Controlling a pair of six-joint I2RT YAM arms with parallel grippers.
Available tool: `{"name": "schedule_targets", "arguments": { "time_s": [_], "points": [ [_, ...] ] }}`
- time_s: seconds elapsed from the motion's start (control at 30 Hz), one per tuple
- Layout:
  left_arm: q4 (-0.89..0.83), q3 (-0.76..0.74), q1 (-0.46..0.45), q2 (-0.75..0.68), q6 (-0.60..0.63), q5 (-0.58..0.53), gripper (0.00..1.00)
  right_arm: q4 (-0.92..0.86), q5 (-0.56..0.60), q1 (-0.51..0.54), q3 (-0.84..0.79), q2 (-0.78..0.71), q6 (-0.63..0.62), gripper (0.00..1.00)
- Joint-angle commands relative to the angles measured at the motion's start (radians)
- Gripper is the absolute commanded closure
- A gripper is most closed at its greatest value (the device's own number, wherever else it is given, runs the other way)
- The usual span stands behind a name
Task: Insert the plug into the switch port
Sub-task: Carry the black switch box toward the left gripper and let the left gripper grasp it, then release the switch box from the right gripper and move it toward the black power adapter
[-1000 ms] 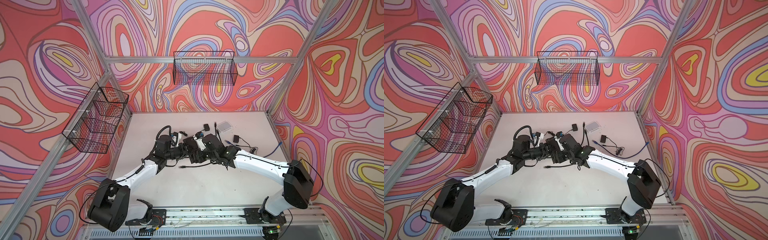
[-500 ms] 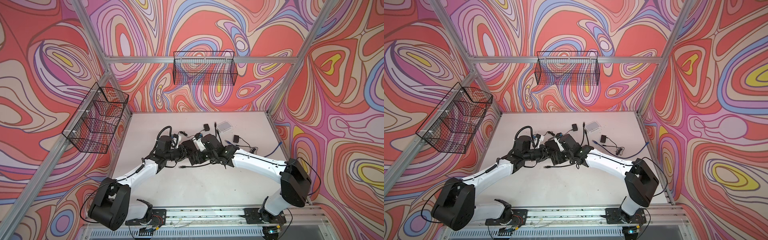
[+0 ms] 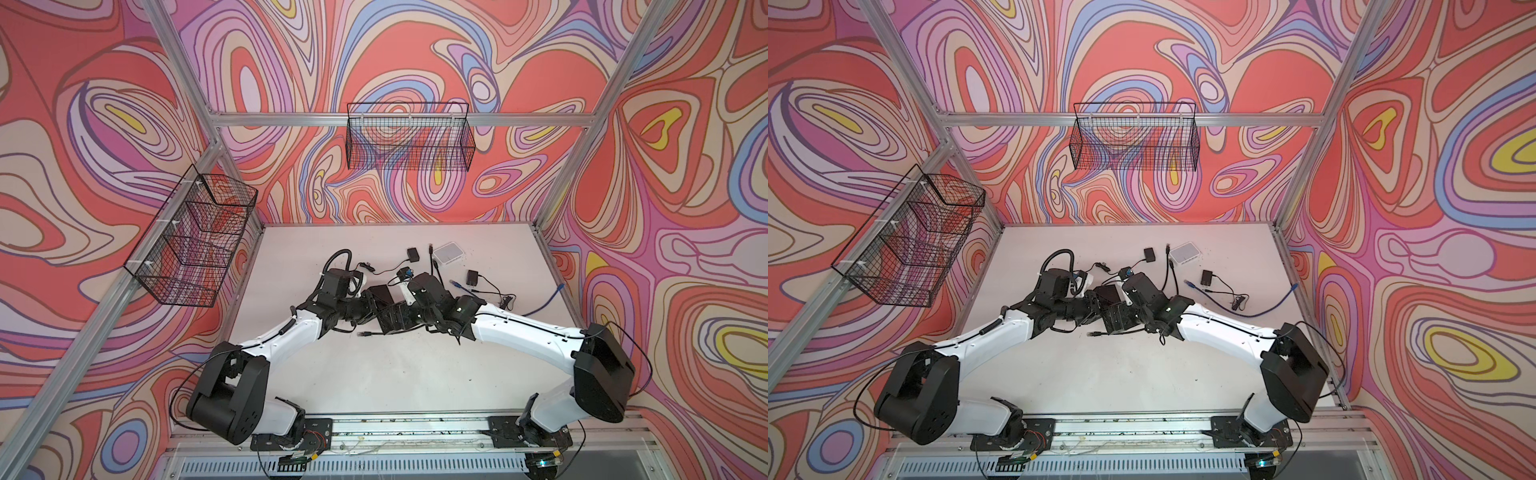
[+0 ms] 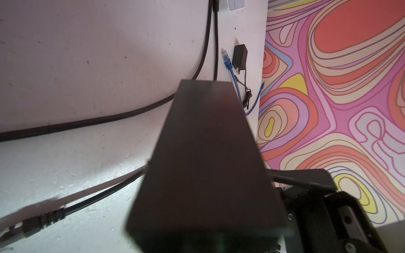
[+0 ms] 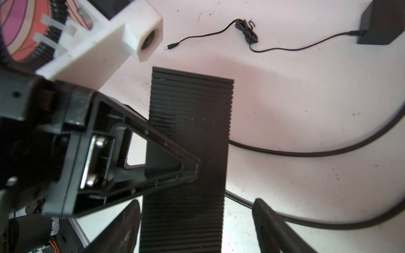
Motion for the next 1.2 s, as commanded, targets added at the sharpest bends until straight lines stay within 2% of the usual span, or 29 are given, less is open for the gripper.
{"name": "schedule_targets", "arguments": {
  "time_s": [0.0, 0.13, 0.23, 0.3, 0.5, 0.67, 0.9, 1.1, 1.17],
  "points": [
    [-0.076, 0.048, 0.006, 0.002, 0.06, -0.007, 0.89, -0.013, 0.051, 0.001, -0.046, -0.098, -0.007, 0.17],
    [-0.141, 0.047, 0.036, -0.026, 0.093, -0.014, 0.9, -0.097, 0.148, -0.002, -0.063, -0.167, -0.012, 0.17],
    [-0.228, 0.045, 0.056, -0.077, 0.13, -0.035, 0.89, -0.239, 0.282, -0.018, -0.022, -0.166, 0.0, 0.17],
    [-0.295, 0.038, 0.069, -0.12, 0.15, -0.05, 0.89, -0.317, 0.324, -0.052, 0.004, -0.152, 0.013, 0.18],
    [-0.444, 0.019, 0.103, -0.266, 0.177, -0.119, 0.87, -0.396, 0.305, -0.169, 0.017, -0.117, -0.005, 0.21],
    [-0.518, 0.019, 0.122, -0.349, 0.181, -0.129, 0.86, -0.441, 0.284, -0.325, 0.035, -0.06, -0.036, 0.22],
    [-0.547, 0.015, 0.126, -0.404, 0.167, -0.108, 0.85, -0.501, 0.366, -0.516, 0.107, 0.093, -0.111, 0.26],
    [-0.558, 0.008, 0.125, -0.431, 0.161, -0.104, 0.85, -0.485, 0.368, -0.607, 0.17, 0.207, -0.162, 0.36],
    [-0.561, 0.008, 0.125, -0.434, 0.159, -0.099, 0.85, -0.483, 0.382, -0.614, 0.195, 0.239, -0.193, 0.43]
  ]
}}
